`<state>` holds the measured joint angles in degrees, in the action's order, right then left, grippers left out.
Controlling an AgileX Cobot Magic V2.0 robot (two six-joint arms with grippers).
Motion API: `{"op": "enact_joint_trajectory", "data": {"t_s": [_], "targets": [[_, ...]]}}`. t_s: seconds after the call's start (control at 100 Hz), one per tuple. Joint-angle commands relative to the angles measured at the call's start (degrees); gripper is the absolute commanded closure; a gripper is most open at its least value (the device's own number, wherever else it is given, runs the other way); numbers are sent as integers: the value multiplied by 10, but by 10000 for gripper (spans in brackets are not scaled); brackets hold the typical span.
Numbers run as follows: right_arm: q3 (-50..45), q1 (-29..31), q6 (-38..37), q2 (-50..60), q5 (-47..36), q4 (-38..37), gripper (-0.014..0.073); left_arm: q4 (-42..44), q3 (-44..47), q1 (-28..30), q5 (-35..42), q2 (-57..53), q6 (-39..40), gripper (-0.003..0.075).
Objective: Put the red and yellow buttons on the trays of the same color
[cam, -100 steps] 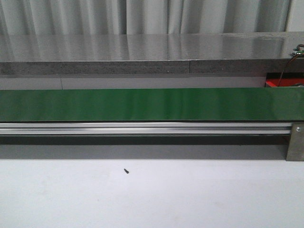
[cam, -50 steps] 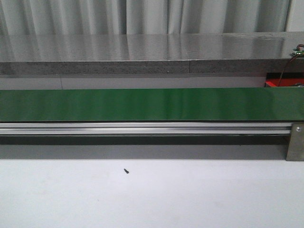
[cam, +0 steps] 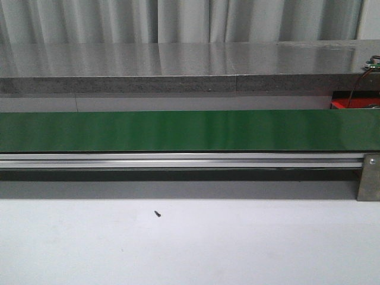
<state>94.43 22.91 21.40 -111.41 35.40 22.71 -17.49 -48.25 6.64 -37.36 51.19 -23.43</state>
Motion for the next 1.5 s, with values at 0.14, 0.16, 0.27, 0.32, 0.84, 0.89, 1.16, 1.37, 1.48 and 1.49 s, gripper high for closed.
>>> {"op": "enact_joint_trajectory", "data": {"t_s": [0.14,0.16,0.27,0.32,0.84,0.89,1.16,1.37,1.48,1.49], "targets": [[-2,-34,31,130,3,7,135,-13,-15,-3,38,-4,0,740],[-8,-38,34,141,3,7,135,-13,-15,-3,38,-4,0,740],[-46,-72,38,197,-7,7,136,-13,-15,-3,38,-4,0,740],[-69,-85,38,223,-17,7,136,-13,-15,-3,38,-4,0,740],[-435,-181,26,508,-126,18,137,-13,-15,-3,38,-4,0,740],[-471,-181,25,537,-129,24,138,-13,-15,-3,38,-4,0,740],[-563,-181,25,662,-112,49,151,-13,-15,-3,38,-4,0,740],[-575,-181,25,705,-69,40,454,-13,-15,-3,38,-4,0,740],[-575,-181,25,705,-61,40,650,-13,-15,-3,38,-4,0,740],[-575,-181,25,705,-61,40,669,-13,-15,-3,38,-4,0,740]]}}
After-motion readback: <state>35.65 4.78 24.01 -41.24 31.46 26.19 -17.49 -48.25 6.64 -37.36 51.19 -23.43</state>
